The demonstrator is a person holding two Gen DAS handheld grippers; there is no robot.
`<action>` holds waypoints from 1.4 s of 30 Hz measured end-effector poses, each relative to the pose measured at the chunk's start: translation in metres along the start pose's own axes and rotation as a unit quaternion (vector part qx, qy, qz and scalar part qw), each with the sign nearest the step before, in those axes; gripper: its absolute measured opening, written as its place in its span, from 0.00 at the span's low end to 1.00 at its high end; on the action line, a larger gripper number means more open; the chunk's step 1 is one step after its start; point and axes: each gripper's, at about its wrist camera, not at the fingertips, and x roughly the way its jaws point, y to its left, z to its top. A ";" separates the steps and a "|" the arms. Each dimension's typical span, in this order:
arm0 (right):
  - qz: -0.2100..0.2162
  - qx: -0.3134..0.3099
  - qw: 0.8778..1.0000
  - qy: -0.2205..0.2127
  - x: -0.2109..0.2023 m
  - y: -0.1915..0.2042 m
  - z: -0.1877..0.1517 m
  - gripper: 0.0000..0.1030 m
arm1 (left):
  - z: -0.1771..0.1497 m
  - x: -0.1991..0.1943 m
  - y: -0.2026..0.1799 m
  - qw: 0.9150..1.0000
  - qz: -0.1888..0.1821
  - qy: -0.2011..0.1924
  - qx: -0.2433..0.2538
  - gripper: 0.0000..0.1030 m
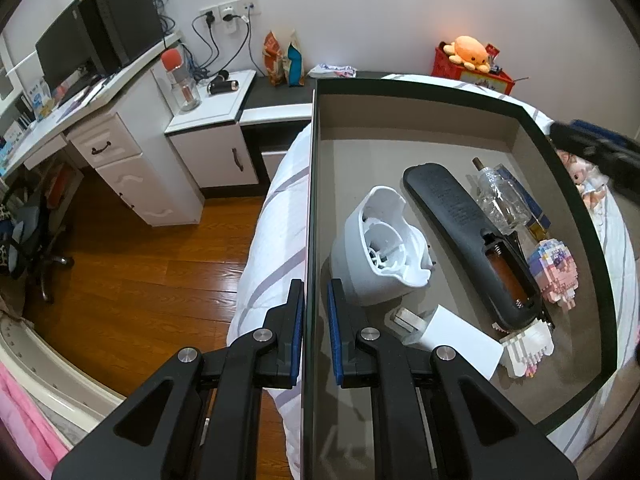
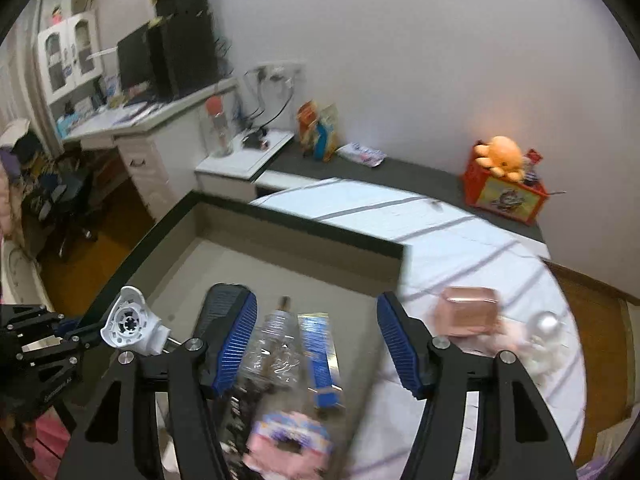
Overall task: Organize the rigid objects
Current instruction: 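Carry the glass bottle into the tray and release it, then lower the right gripper onto the small doll and close it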
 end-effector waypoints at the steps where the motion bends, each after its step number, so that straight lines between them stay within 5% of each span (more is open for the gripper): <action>1: -0.010 0.009 1.000 -0.008 -0.008 -0.010 -0.003 0.67 | 0.000 -0.001 0.000 1.000 0.001 0.000 0.000 0.10; 6: -0.061 0.058 0.996 -0.023 -0.036 -0.057 -0.028 0.72 | -0.001 -0.002 0.000 1.000 0.001 0.001 -0.003 0.10; 12: -0.106 0.113 0.988 0.009 -0.037 -0.112 -0.069 0.72 | -0.002 -0.001 -0.002 1.000 0.009 0.001 -0.004 0.10; 19: -0.108 0.137 0.984 0.039 -0.010 -0.141 -0.100 0.72 | -0.002 -0.001 -0.005 1.000 0.019 0.003 -0.002 0.10; 32: -0.082 0.132 0.987 0.035 0.041 -0.152 -0.080 0.71 | -0.001 -0.001 -0.005 1.000 0.022 0.004 0.001 0.10; 34: -0.091 0.127 0.987 0.033 0.041 -0.152 -0.083 0.56 | -0.002 -0.001 -0.005 1.000 0.022 0.004 0.000 0.10; 35: -0.076 0.129 0.988 0.038 0.041 -0.153 -0.085 0.37 | -0.002 -0.001 -0.005 1.000 0.022 0.003 0.000 0.10; 42: -0.067 0.126 0.988 0.052 0.021 -0.140 -0.103 0.34 | -0.002 -0.001 -0.005 1.000 0.023 0.001 0.002 0.10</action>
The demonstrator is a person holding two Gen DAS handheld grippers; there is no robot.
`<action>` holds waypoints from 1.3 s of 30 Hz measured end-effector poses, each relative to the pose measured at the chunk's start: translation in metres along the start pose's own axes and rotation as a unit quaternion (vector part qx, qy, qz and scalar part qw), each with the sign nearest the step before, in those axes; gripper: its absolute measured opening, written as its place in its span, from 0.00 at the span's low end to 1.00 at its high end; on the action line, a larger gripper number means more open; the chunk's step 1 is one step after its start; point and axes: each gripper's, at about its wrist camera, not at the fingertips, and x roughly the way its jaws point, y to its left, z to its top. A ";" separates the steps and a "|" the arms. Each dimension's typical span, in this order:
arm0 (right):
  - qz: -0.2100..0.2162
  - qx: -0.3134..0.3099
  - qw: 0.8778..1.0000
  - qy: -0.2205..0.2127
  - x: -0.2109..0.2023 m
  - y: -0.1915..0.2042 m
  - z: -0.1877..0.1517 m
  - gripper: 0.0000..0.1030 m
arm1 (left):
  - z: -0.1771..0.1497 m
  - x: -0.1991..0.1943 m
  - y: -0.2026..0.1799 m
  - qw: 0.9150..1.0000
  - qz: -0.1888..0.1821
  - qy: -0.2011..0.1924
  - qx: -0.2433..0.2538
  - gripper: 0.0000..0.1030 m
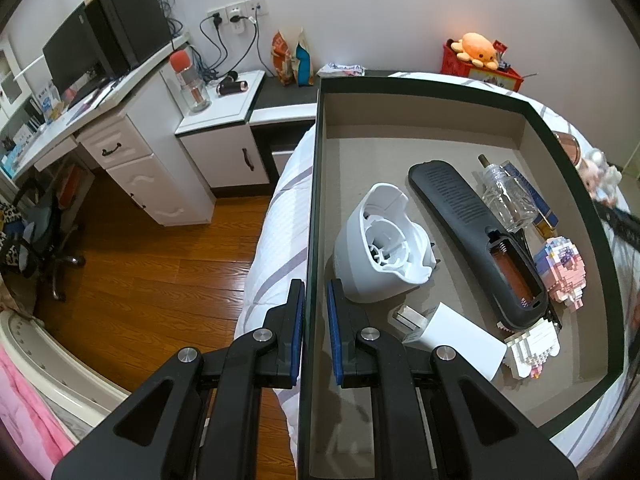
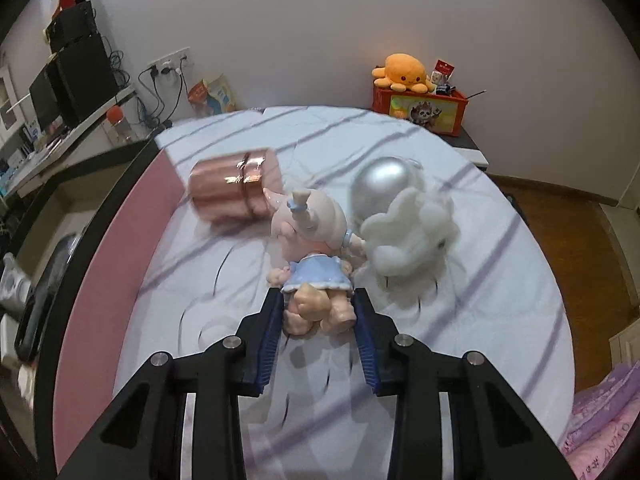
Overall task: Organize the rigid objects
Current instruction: 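Lower the right gripper onto the small doll and close it, then carry the small doll into the tray and open the right gripper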
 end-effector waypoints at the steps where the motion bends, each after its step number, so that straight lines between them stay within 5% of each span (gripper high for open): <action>1: 0.000 0.001 1.000 0.004 -0.004 0.002 -0.006 0.34 | 0.000 0.000 0.000 1.000 -0.001 -0.001 -0.001 0.10; 8: -0.010 0.006 1.000 0.012 -0.035 0.017 -0.048 0.36 | -0.002 -0.001 0.001 1.000 -0.005 -0.002 0.001 0.10; 12: -0.038 0.012 0.999 0.002 -0.034 0.017 -0.043 0.69 | -0.002 -0.001 0.002 1.000 -0.005 -0.002 0.001 0.10; 19: -0.032 0.002 0.999 0.010 -0.014 0.019 -0.023 0.69 | 0.000 0.000 0.001 1.000 -0.010 -0.002 -0.002 0.10; 21: -0.027 0.000 1.000 0.010 -0.012 0.019 -0.024 0.60 | 0.000 0.000 0.001 1.000 -0.011 -0.002 -0.002 0.10; 39: 0.007 -0.013 0.998 -0.060 -0.059 0.053 -0.014 0.53 | -0.002 0.000 0.002 1.000 -0.018 -0.004 -0.002 0.10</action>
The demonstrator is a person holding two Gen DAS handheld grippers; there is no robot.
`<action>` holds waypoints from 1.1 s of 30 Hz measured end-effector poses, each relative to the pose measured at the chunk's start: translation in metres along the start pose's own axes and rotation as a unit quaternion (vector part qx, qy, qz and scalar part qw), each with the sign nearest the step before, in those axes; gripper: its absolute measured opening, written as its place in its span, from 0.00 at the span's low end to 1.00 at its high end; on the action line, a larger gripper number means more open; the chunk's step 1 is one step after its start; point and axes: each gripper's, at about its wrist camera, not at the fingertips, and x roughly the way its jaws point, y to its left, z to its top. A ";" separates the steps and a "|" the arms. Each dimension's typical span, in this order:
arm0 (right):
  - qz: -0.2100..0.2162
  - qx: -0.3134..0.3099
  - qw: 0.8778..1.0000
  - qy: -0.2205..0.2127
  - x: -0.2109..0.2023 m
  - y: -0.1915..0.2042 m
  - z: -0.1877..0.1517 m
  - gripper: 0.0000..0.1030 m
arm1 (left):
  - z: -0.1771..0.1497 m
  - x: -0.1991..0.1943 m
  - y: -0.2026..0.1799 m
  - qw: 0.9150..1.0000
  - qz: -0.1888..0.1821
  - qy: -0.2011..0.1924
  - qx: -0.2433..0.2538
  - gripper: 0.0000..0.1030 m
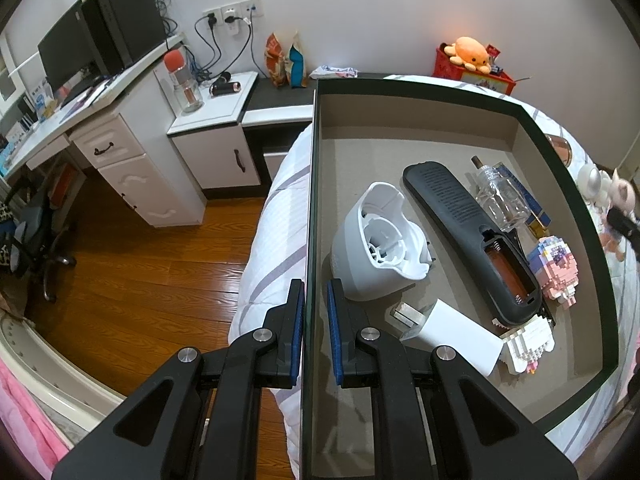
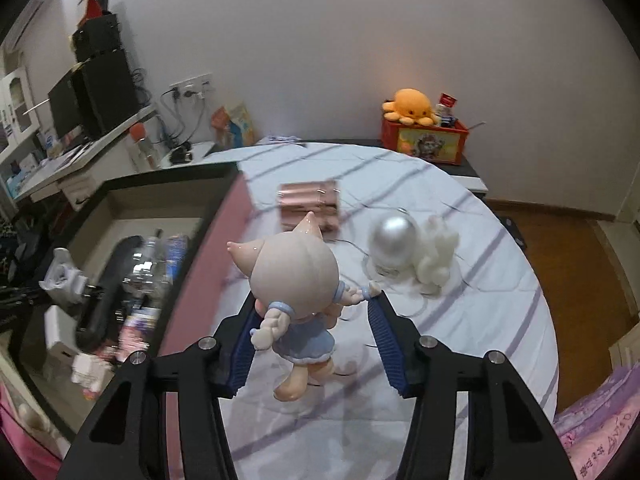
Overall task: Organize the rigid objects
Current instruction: 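Carry the small doll into the tray and open the right gripper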
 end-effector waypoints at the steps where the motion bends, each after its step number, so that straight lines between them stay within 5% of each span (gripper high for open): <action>1: 0.005 -0.005 1.000 -0.011 -0.005 0.006 0.003 0.53 | 0.000 0.000 0.000 1.000 0.000 0.000 0.000 0.10; 7: 0.054 -0.058 0.996 -0.036 -0.023 0.059 0.028 0.53 | -0.001 0.001 -0.002 1.000 0.002 -0.001 0.001 0.10; 16: 0.153 -0.131 0.979 0.022 0.011 0.152 0.034 0.53 | -0.001 -0.001 -0.001 1.000 -0.003 -0.002 0.001 0.10; 33: 0.135 -0.185 0.968 0.105 0.059 0.205 0.027 0.53 | 0.001 -0.001 0.001 1.000 -0.007 -0.003 0.004 0.09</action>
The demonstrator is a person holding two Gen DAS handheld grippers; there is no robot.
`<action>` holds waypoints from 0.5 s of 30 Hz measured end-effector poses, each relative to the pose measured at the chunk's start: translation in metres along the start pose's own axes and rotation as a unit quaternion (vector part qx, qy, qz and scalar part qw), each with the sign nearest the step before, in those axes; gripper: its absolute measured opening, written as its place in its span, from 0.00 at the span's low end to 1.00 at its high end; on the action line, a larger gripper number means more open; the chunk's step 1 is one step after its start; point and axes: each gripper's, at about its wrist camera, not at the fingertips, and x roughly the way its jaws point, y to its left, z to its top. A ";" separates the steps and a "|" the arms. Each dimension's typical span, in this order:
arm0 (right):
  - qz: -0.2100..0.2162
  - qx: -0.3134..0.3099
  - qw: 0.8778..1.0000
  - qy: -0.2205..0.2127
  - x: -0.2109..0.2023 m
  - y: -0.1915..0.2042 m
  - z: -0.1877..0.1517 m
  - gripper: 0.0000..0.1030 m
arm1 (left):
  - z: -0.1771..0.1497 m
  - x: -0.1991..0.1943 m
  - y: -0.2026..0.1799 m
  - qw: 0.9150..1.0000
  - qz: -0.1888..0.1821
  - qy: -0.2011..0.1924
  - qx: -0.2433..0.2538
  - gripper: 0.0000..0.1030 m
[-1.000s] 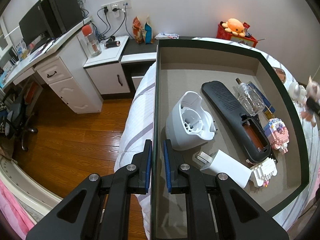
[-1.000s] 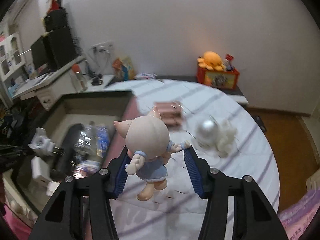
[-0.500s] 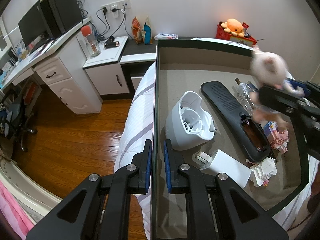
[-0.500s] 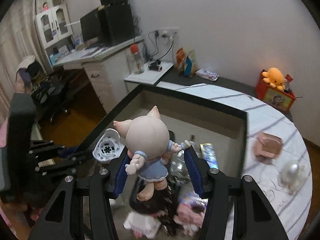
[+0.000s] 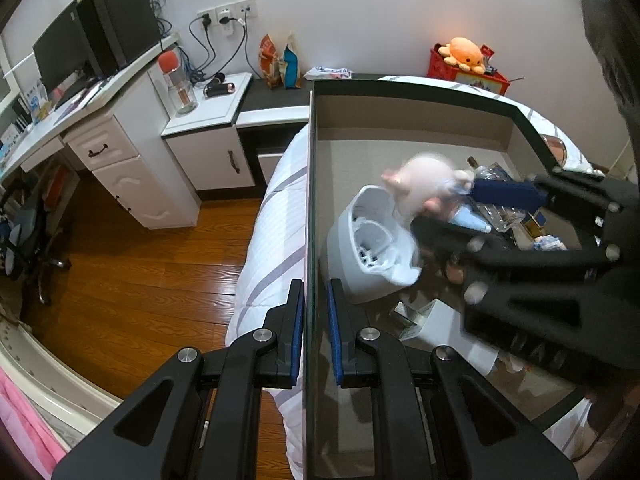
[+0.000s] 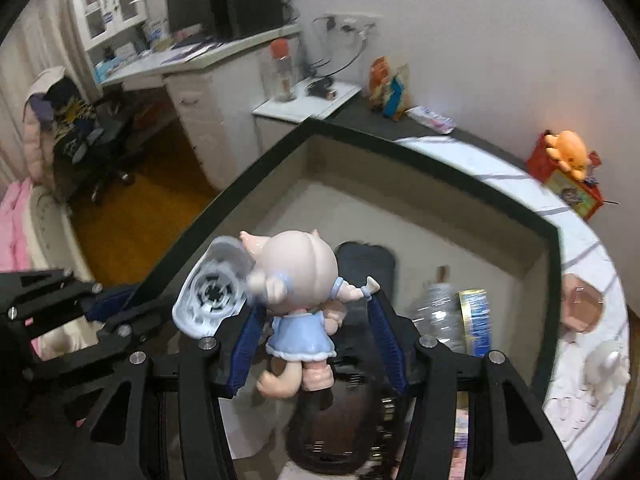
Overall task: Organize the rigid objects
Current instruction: 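Carry the small doll into the tray and open the right gripper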
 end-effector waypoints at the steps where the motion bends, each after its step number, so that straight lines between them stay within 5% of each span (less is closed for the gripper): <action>1: -0.002 0.000 1.000 -0.002 -0.001 0.001 -0.001 0.53 | 0.000 0.000 0.000 1.000 -0.001 0.000 0.000 0.10; 5: 0.014 0.009 1.000 0.004 -0.002 -0.006 -0.003 0.53 | 0.000 -0.002 0.000 1.000 0.000 -0.003 0.001 0.09; 15: -0.031 0.019 0.999 0.005 -0.007 -0.022 -0.008 0.57 | 0.000 -0.004 0.000 1.000 0.001 -0.003 -0.001 0.10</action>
